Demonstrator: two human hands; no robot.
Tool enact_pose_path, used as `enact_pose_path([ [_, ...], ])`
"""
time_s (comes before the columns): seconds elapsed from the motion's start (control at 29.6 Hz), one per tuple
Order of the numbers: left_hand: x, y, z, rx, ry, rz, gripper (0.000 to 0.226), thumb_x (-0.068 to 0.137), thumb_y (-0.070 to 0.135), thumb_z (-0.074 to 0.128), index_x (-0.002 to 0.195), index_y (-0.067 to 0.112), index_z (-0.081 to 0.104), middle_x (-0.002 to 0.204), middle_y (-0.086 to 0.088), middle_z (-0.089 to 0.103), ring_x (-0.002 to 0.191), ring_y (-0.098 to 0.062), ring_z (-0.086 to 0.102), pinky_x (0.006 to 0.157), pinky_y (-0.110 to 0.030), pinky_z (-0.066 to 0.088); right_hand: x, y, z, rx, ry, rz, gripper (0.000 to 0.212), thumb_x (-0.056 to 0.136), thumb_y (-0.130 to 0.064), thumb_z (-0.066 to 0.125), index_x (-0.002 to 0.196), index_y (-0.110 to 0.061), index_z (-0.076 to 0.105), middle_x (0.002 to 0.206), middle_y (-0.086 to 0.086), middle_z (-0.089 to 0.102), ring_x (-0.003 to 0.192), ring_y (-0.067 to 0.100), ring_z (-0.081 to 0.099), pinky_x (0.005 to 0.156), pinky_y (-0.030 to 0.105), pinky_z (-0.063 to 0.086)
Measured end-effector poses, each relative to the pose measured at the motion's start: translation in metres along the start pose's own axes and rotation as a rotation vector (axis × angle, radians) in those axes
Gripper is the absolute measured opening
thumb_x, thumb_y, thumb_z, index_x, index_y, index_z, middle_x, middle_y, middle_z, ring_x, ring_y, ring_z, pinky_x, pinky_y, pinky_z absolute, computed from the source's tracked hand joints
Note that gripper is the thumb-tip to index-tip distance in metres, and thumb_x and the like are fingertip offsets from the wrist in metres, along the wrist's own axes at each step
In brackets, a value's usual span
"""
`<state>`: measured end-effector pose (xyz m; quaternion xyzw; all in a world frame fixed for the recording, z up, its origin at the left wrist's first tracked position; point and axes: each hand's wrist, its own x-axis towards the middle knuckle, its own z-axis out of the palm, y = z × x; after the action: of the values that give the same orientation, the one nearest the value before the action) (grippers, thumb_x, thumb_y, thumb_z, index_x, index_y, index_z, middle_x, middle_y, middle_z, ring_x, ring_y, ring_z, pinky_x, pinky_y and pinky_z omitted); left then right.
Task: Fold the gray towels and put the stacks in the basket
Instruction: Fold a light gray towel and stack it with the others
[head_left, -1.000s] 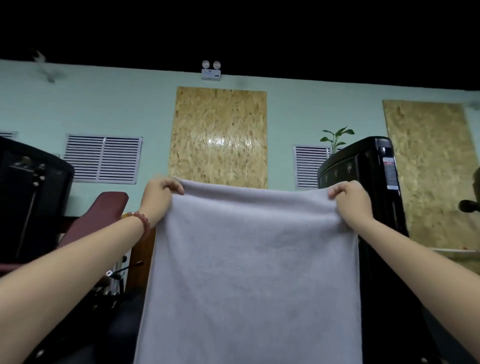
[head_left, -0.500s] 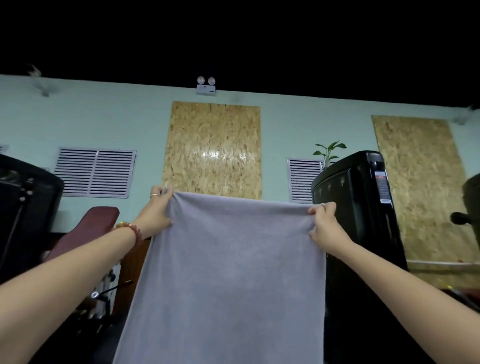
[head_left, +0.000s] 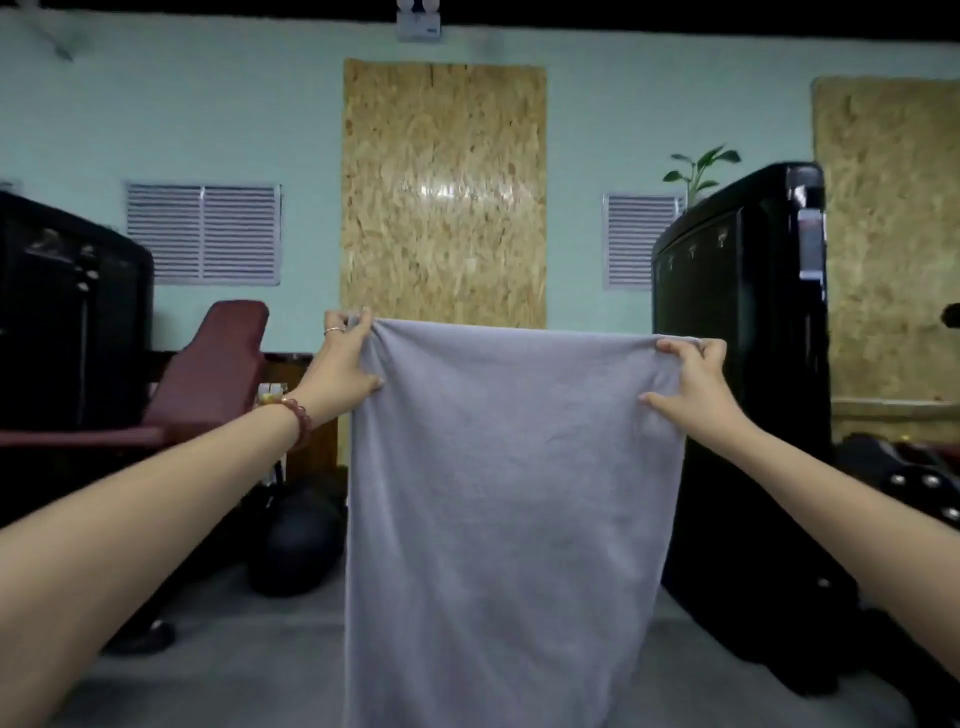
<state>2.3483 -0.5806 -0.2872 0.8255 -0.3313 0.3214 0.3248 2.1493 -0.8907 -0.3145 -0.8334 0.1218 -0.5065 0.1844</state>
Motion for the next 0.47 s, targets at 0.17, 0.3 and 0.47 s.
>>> enact_pose_path([
  [0.17,-0.09,-0.044,0.063,-0.13,-0.193,-0.135,0.073,0.087,0.001,0.061,0.148,0.005,0.021,0.15,-0.018,0.009,0.138,-0.029,0.023,0.09,-0.006,0.017,-0.101,0.037,0.054,0.099,-0.102,0.221,0.044,0.088,0.004,0.043,0.13,-0.006,0.044,0.133,0.014,0.025,0.104,0.017,0.039,0.084,0.008,0.032],
  [0.3,-0.187,-0.082,0.122,-0.094,-0.475,-0.236,0.073,0.085,0.001,0.063,0.146,0.0,0.023,0.144,-0.021,0.017,0.138,-0.03,0.021,0.097,-0.008,0.015,-0.202,0.078,0.102,-0.007,-0.426,0.403,0.05,0.084,-0.005,0.038,0.134,-0.003,0.045,0.138,0.02,0.023,0.122,0.03,0.039,0.104,0.022,0.027],
  [0.47,-0.309,-0.121,0.19,-0.077,-0.728,-0.362,0.068,0.081,0.01,0.065,0.141,0.002,0.033,0.132,-0.016,0.025,0.125,-0.03,0.036,0.093,-0.021,0.032,-0.319,0.133,0.152,-0.157,-0.899,0.508,0.048,0.091,0.005,0.033,0.138,-0.001,0.042,0.148,0.023,0.018,0.136,0.034,0.028,0.093,0.024,0.037],
])
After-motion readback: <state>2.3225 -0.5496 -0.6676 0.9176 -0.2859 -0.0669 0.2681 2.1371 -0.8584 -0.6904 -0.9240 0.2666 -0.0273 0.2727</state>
